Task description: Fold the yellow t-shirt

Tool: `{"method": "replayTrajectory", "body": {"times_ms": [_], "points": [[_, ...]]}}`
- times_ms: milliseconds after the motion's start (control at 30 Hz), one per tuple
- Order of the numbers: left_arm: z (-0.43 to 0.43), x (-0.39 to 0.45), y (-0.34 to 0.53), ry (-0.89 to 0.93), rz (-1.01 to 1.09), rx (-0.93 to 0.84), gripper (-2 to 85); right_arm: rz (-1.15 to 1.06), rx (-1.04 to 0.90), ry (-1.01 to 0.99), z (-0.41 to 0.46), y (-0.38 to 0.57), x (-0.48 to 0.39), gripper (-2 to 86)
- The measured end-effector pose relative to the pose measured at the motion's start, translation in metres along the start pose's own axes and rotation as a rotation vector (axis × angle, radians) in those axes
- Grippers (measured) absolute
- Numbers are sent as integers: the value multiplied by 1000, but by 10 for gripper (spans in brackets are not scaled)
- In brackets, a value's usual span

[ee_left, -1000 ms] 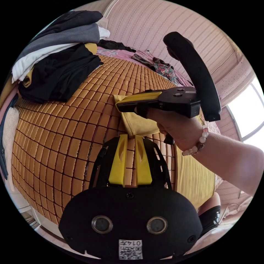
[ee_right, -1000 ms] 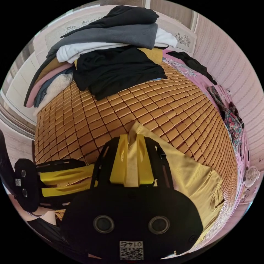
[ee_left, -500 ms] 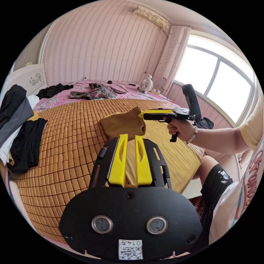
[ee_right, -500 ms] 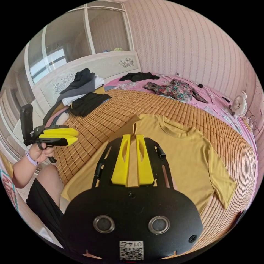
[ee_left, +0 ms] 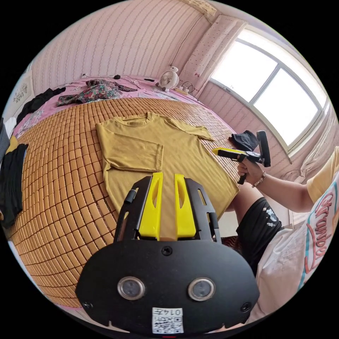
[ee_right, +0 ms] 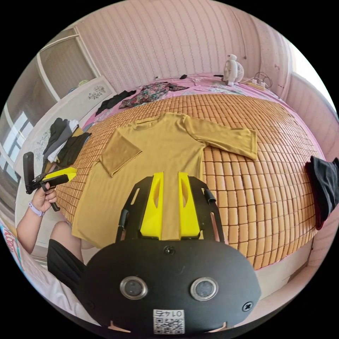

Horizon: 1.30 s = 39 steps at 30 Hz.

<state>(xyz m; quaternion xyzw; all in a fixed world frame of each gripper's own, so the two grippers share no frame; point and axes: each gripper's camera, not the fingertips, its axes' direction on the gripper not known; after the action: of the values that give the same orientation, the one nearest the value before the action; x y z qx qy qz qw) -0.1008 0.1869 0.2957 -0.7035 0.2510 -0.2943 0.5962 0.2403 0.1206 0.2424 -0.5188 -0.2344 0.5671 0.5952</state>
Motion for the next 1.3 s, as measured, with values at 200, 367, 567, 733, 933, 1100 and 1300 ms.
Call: {"method": "replayTrajectory", "body": {"times_ms": [200, 367, 567, 733, 933, 1100, 1300], "points": [[78, 37, -61, -31, 139, -87, 48, 238, 63, 87, -31, -46, 96, 67], [153, 74, -120, 11, 251, -126, 48, 443, 112, 75, -37, -85, 170, 63], [277, 118, -179, 46, 322, -255, 51, 532, 154, 107, -35, -129, 197, 43], [354, 156, -227, 73, 361, -261, 59, 515, 99, 118, -40, -150, 204, 31], [428, 184, -278, 52, 353, -292, 65, 521, 115, 62, -62, -154, 203, 19], [468, 212, -305, 34, 391, -288, 68, 523, 125, 49, -80, -153, 195, 17], [508, 216, -318, -48, 342, -352, 21, 506, 163, 34, -104, -141, 178, 17]]}}
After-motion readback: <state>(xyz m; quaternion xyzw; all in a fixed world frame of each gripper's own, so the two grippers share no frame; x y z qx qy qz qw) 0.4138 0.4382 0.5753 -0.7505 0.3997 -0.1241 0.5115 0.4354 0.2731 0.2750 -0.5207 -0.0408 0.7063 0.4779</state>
